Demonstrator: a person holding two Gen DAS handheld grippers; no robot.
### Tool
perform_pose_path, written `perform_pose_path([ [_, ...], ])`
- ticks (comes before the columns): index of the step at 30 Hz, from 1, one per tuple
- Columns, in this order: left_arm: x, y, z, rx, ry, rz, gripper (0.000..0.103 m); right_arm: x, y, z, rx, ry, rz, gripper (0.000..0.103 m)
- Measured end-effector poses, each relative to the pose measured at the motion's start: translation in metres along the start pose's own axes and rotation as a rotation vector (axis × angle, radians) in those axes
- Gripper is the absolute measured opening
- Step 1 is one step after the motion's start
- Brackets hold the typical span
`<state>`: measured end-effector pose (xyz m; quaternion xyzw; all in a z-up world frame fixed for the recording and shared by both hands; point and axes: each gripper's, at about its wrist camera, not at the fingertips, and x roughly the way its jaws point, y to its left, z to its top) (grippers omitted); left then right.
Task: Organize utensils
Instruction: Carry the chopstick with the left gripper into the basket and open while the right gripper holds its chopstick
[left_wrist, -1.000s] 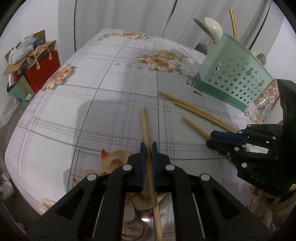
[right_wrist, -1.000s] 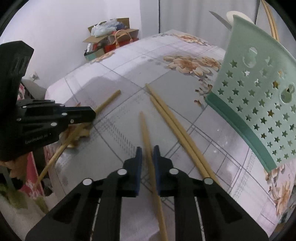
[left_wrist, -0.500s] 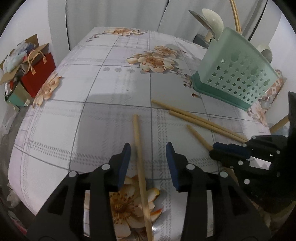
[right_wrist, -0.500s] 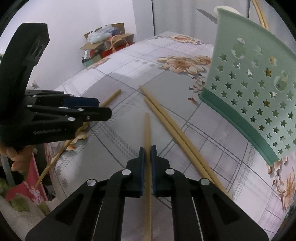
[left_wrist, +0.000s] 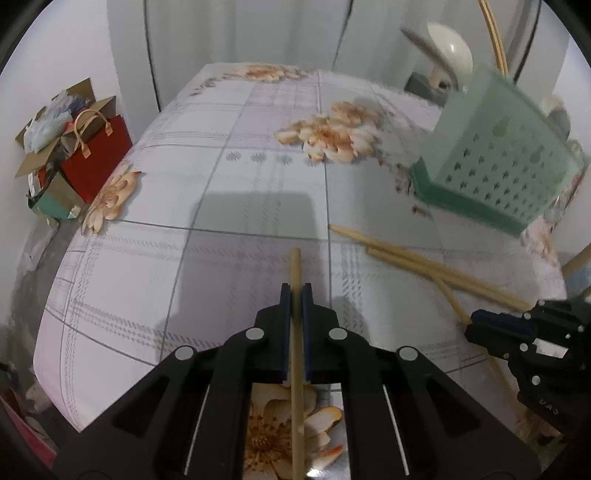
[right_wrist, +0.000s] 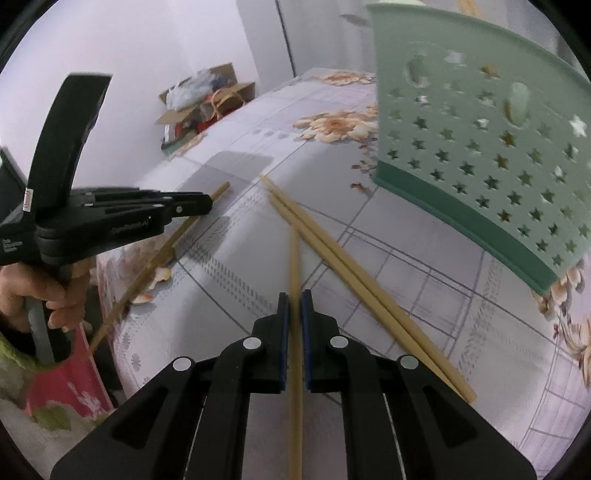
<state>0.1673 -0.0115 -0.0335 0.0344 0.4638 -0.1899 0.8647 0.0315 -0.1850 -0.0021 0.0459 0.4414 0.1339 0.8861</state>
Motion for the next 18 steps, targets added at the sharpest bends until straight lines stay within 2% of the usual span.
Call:
perform_pose_path([
  [4,-0.039,0.003,0.012,-0.060,-0.099,-0.062,0.004,-0.026,-0.012,0.000,0.041,-0.066,0.003,0.007],
  [9,-0.099,-0.003,0.033,-0.095,-0.246,-0.152,0.004,-0.075,-0.032,0.000,0.109,-0.204,0.004,0.007],
  [14,-0.160,-0.033,0.067,-0.067,-0.447,-0.221,0.004,-0.113,-0.048,-0.006,0.161,-0.309,0.011,0.007],
  [18,-0.193,-0.067,0.093,-0.012,-0.590,-0.265,0.004,-0.129,-0.054,-0.008,0.173,-0.349,0.013,0.007],
])
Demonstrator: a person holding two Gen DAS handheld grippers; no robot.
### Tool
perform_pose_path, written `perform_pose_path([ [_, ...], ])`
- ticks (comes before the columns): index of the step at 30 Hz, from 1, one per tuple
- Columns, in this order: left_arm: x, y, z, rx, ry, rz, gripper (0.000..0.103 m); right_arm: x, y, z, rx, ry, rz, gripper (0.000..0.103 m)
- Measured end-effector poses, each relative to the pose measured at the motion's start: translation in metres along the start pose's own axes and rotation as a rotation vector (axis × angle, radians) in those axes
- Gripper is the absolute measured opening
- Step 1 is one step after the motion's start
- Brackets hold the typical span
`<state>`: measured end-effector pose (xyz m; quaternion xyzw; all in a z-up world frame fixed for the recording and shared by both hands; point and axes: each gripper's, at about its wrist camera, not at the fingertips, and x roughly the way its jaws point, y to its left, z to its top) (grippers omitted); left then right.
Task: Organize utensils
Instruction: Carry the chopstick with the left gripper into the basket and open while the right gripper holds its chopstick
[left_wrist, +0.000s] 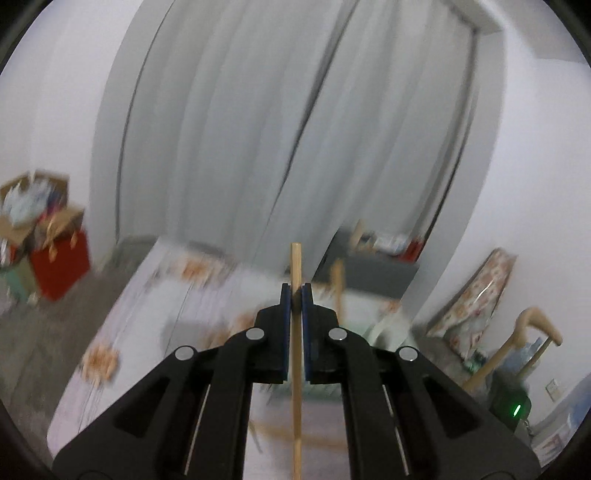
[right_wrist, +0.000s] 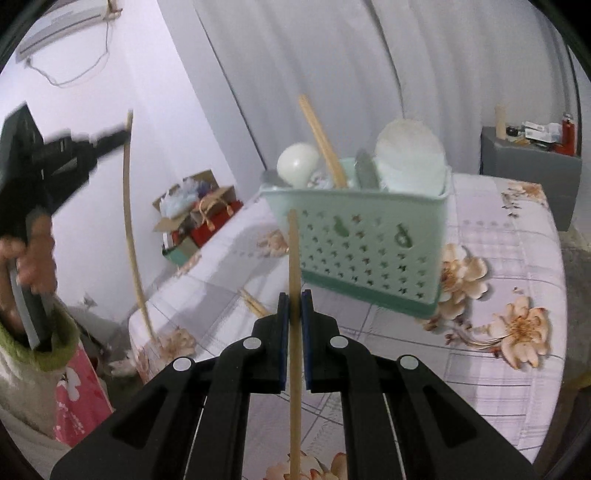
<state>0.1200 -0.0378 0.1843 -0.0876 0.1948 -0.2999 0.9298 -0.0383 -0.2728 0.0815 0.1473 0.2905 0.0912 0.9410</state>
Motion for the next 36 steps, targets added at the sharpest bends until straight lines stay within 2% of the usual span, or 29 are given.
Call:
perform_pose_path([
  [5,0.005,-0.043,0.041,0.065,-0.192,-0.049,0.004,-0.015,-0.006,0.003,0.012,-0.031,0.000,0.007],
  [10,0.033,-0.059,0.053,-0.001,-0.255,-0.116,0.004,-0.020,-0.011,0.002,0.031,-0.043,0.002,0.007],
  [16,0.069,-0.072,0.037,-0.012,-0.248,-0.128,0.004,-0.033,-0.012,0.003,0.032,-0.055,-0.004,0.007],
  [21,0.086,-0.064,0.030,-0.049,-0.245,-0.124,0.004,-0.044,-0.012,0.009,0.032,-0.078,-0.015,0.007],
  [28,0.093,-0.048,0.033,-0.090,-0.311,-0.098,0.004,-0.055,-0.007,0.009,0.029,-0.097,-0.032,0.007],
  [36,0.130,-0.031,-0.008,-0.157,-0.240,-0.031,0.004,-0.058,-0.005,0.002,0.022,-0.078,-0.050,0.007],
])
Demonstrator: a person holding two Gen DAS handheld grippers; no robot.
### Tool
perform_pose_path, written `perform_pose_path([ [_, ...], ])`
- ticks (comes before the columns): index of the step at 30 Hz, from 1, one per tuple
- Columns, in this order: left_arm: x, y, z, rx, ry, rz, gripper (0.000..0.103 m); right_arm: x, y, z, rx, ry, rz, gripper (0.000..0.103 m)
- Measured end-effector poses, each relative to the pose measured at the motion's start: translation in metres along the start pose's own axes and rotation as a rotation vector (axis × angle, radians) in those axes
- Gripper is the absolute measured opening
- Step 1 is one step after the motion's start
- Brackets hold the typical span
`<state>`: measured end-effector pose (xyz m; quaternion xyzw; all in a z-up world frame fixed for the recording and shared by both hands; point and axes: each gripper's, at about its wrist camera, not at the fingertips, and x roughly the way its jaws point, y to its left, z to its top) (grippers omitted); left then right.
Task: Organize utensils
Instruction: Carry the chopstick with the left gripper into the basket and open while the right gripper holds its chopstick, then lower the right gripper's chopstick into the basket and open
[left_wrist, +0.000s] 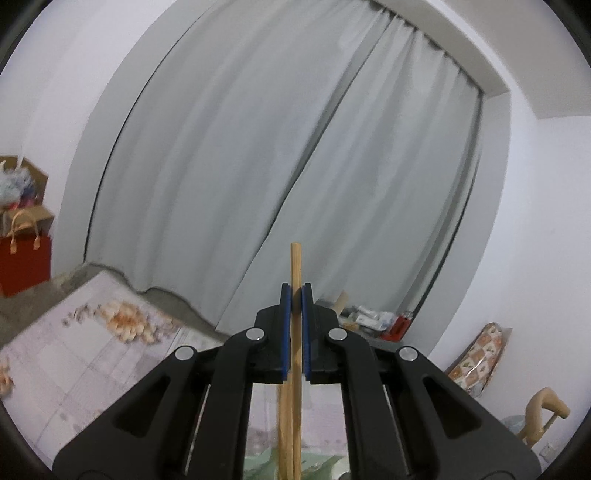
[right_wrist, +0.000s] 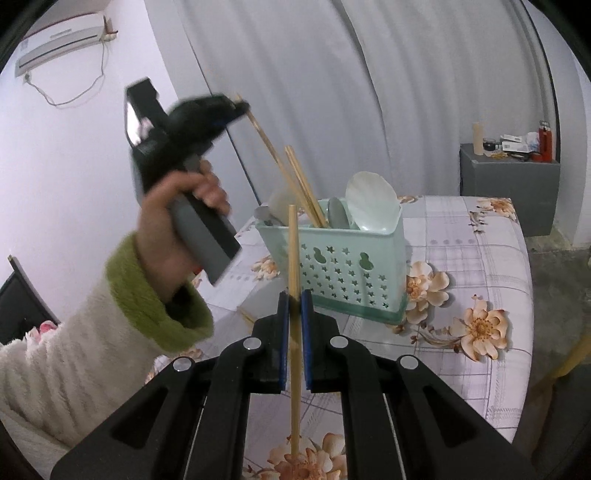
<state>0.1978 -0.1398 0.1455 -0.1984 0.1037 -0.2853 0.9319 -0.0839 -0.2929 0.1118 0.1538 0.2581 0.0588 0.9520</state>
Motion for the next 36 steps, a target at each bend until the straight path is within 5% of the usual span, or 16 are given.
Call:
perform_pose_path([
  [12,-0.023,0.024,-0.021,0.005,0.096,-0.038,0.005,-0.005,-0.009,0.005,0.022,-0.026,-0.029,0.007],
  [18,-0.059,0.037,-0.032,0.022,0.117,-0.048,0.028,-0.012,-0.007,0.023,0.004,-0.066,-0.033,0.007],
  [22,-0.087,0.045,-0.042,0.049,0.150,-0.045,0.043,-0.027,0.003,0.057,-0.046,-0.171,-0.029,0.007],
  [28,-0.116,0.059,-0.078,0.153,0.292,0.037,0.058,-0.040,0.027,0.108,-0.144,-0.337,-0.022,0.007],
  [36,-0.139,0.087,-0.131,0.188,0.501,0.161,0.066,-0.009,0.055,0.165,-0.254,-0.439,-0.047,0.007],
])
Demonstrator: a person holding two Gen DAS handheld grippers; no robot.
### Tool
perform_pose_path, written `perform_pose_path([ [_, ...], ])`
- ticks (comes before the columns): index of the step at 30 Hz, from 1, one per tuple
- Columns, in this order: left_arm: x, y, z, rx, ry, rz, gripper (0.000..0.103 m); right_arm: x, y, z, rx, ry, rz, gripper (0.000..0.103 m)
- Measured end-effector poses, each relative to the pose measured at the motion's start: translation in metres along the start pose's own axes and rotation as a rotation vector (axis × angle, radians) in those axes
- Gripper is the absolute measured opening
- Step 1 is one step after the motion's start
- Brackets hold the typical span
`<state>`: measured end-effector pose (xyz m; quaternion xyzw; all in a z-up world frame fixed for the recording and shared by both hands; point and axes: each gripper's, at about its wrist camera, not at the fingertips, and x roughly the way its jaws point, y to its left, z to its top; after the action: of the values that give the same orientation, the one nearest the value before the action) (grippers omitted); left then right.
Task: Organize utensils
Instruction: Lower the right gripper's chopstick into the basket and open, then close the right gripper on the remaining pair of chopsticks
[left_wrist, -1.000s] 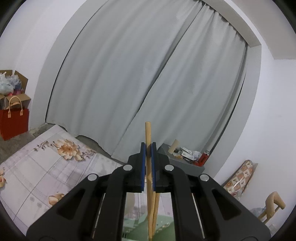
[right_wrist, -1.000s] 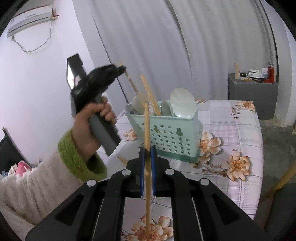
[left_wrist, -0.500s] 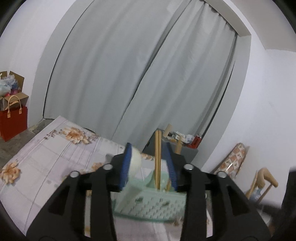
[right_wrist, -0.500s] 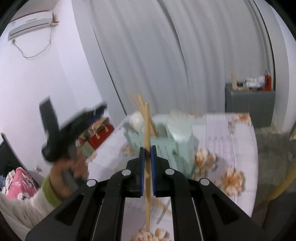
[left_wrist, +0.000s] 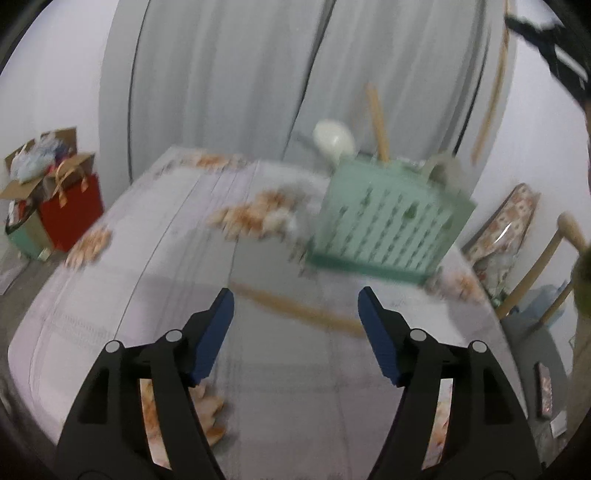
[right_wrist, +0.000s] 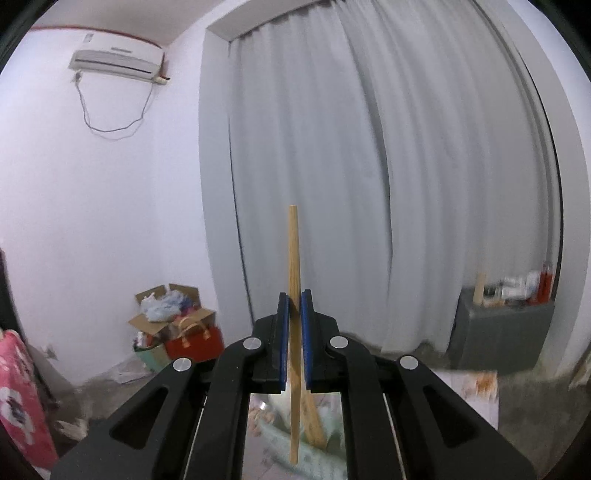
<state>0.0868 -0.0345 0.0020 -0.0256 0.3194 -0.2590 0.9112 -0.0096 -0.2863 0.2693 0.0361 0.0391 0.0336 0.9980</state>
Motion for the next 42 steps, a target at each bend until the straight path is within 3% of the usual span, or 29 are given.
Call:
perform_pose_path([
  [5,-0.002,0.012,-0.013,-0.014,0.034,0.039,0.070,0.041,0.005,0.001,-0.074,0.007,-0.055,0.007],
  [9,-0.009,0.014,-0.022,0.006,0.040,0.062,0.074,0.078,-0.002,-0.030,-0.101,0.082,-0.089,0.007],
  [18,-0.003,0.017,-0.024,0.017,0.063,0.064,0.075,0.113,-0.019,-0.091,-0.120,0.257,-0.118,0.007],
  [23,0.000,0.016,-0.024,0.031,0.071,0.073,0.076,0.098,-0.025,-0.100,-0.116,0.301,-0.128,0.012],
  [26,0.003,0.015,-0.026,0.032,0.088,0.074,0.076,0.077,-0.032,-0.094,-0.077,0.268,-0.141,0.041],
  [34,0.012,0.010,-0.028,0.035,0.120,0.075,0.078,-0.001,-0.033,-0.073,0.031,0.152,-0.085,0.050],
  [37,0.019,0.007,-0.028,0.041,0.138,0.069,0.078,-0.007,-0.024,-0.090,0.057,0.240,0.015,0.050],
  [40,0.021,0.004,-0.028,0.049,0.142,0.058,0.078,0.010,-0.014,-0.136,0.103,0.448,0.141,0.050],
  [42,0.023,0.002,-0.030,0.056,0.148,0.050,0.078,0.027,-0.008,-0.171,0.095,0.591,0.140,0.050],
])
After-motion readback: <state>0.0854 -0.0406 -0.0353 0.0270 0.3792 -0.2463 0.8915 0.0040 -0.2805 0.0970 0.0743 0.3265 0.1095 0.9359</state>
